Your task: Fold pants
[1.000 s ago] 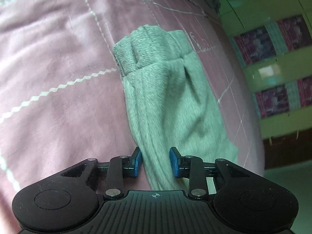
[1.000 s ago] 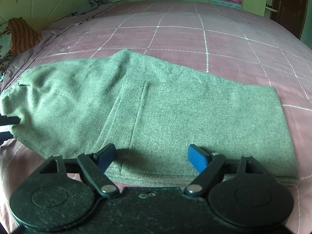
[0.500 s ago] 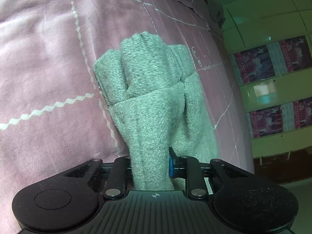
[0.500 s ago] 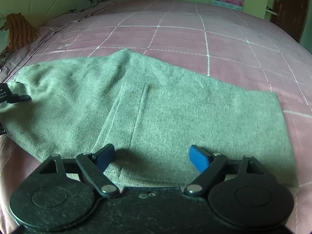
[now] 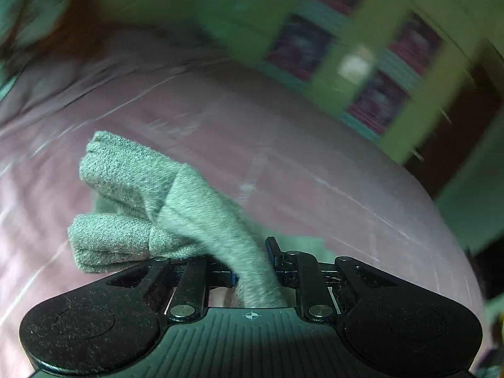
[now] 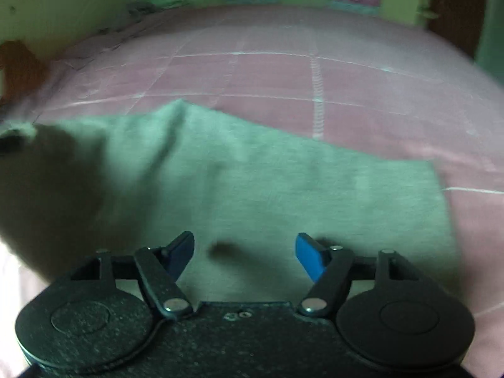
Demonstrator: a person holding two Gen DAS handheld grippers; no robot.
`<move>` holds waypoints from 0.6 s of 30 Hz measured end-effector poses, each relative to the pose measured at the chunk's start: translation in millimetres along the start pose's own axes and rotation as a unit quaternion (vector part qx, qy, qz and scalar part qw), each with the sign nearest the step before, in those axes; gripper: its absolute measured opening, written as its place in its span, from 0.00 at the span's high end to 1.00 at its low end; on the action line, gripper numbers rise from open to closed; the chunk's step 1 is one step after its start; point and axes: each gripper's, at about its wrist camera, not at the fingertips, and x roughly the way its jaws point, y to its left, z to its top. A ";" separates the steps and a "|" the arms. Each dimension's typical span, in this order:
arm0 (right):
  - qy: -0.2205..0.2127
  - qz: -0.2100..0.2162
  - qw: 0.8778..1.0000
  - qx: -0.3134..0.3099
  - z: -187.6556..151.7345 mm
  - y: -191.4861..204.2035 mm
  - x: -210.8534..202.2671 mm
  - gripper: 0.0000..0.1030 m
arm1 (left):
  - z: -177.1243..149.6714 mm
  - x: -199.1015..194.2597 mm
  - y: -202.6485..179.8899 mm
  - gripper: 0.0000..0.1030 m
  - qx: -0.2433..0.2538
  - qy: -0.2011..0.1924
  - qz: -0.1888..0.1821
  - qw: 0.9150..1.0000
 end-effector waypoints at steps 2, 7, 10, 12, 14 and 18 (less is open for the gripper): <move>0.017 -0.003 0.998 -0.060 -7.8 5.6 7.5 0.30 | 1.4 2.5 -34.5 0.83 0.050 0.004 -0.024 0.998; -0.024 -0.006 0.999 0.028 -3.5 -35.2 -20.9 0.26 | -29.4 21.0 -128.9 0.83 0.185 0.048 -0.079 0.978; -0.039 0.003 0.994 0.103 -10.6 -80.2 -37.1 0.24 | -72.6 39.0 -180.0 0.83 0.263 0.102 -0.103 0.954; -0.042 0.003 0.990 0.138 -18.0 -107.9 -44.8 0.22 | -103.4 52.3 -203.1 0.82 0.315 0.133 -0.088 0.936; -0.037 0.001 0.987 0.155 -26.2 -127.9 -47.9 0.22 | -119.5 55.8 -213.4 0.79 0.350 0.136 -0.065 0.925; -0.035 0.017 0.981 0.188 -43.0 -155.5 -52.6 0.21 | -110.5 42.5 -216.3 0.77 0.332 0.131 -0.064 0.932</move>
